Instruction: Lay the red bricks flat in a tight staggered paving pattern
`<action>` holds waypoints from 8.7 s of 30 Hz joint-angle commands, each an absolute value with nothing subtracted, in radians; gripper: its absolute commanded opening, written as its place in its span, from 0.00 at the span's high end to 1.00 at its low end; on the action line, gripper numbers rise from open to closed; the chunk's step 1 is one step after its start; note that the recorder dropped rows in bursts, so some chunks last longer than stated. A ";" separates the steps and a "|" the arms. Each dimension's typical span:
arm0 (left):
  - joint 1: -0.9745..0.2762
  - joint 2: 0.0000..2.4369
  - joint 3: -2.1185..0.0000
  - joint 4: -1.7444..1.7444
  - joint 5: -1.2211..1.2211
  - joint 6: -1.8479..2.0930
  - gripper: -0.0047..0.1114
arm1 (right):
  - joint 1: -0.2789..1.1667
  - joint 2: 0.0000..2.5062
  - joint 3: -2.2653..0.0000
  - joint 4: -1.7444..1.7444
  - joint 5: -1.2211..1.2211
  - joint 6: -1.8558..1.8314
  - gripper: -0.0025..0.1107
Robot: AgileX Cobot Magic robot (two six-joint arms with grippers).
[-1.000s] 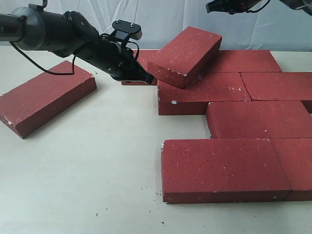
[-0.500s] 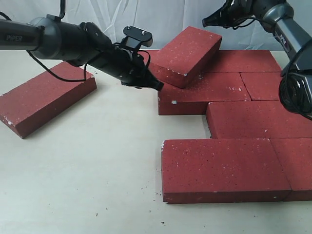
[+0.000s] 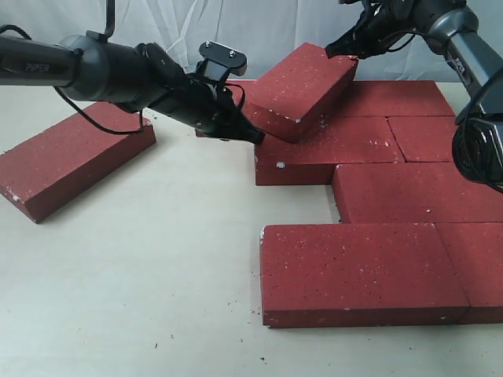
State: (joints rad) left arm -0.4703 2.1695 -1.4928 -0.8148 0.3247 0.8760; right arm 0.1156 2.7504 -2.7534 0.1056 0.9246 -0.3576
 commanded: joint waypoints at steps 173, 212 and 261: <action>-0.012 1.641 -0.751 -0.350 0.492 0.656 0.96 | 0.549 1.970 -1.299 0.403 0.612 -0.786 0.99; 0.026 1.676 -0.782 -0.574 0.441 0.869 0.96 | 0.581 2.075 -1.375 0.435 0.671 -0.787 0.99; -0.068 1.761 -0.864 -0.631 0.357 0.891 0.96 | 0.515 2.004 -1.366 0.183 0.756 -0.519 0.99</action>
State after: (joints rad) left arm -0.0633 1.7573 -0.8542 -0.6389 0.3533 0.8990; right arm 0.5184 2.0068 -1.3697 0.1262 0.7404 -0.4941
